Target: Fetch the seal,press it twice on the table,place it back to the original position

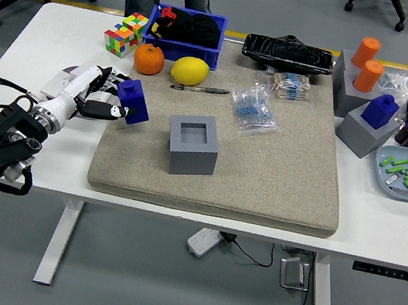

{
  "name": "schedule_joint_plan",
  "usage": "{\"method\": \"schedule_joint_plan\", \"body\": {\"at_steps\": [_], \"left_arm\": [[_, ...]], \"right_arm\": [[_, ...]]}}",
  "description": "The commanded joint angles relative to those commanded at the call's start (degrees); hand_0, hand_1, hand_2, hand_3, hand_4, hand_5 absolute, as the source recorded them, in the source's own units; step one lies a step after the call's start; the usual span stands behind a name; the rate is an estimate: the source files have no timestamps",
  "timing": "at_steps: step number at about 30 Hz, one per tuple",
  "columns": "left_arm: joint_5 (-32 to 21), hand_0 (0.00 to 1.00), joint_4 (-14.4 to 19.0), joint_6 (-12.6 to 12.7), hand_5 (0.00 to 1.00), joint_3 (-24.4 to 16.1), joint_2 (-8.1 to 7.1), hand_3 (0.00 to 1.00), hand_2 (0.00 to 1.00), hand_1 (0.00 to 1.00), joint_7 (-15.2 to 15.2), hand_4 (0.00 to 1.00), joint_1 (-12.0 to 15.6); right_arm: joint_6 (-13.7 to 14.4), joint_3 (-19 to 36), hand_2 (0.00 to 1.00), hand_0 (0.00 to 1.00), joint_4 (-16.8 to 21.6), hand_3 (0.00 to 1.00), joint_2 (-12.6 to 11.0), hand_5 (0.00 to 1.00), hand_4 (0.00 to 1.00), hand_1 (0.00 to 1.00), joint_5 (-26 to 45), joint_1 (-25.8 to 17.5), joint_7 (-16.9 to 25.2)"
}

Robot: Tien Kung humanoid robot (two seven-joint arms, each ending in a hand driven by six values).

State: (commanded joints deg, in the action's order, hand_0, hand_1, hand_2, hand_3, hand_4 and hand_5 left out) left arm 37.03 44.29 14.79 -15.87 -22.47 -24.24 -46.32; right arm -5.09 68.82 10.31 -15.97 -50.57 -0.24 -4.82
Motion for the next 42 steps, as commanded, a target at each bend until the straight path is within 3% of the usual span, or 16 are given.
{"method": "schedule_joint_plan", "body": {"at_steps": [7,15,23,42], "left_arm": [[3.4,0.636,6.1,0.0,0.002,-1.3,-1.58,0.581,0.469,0.516,0.9,0.717,-2.1],[4.5,0.636,10.3,0.0,0.002,0.4,-0.41,0.581,0.469,0.516,1.2,0.718,-3.0],[4.5,0.636,9.7,-0.4,0.002,3.6,1.85,0.581,0.469,0.515,1.8,0.718,-3.5],[3.6,0.634,6.3,-0.2,0.002,6.6,4.98,0.581,0.470,0.514,2.2,0.722,-3.7]], "right_arm": [[0.0,0.3,0.654,0.730,0.0,0.616,0.0,0.518,0.721,0.682,0.0,-0.1,0.0],[0.0,0.5,0.654,0.730,0.0,0.617,0.1,0.518,0.721,0.682,0.0,-0.1,0.1],[0.0,0.4,0.654,0.730,0.0,0.616,0.1,0.518,0.720,0.682,0.0,-0.1,0.0],[0.0,0.2,0.654,0.731,0.0,0.616,0.0,0.518,0.720,0.683,0.1,0.2,0.0]]}}
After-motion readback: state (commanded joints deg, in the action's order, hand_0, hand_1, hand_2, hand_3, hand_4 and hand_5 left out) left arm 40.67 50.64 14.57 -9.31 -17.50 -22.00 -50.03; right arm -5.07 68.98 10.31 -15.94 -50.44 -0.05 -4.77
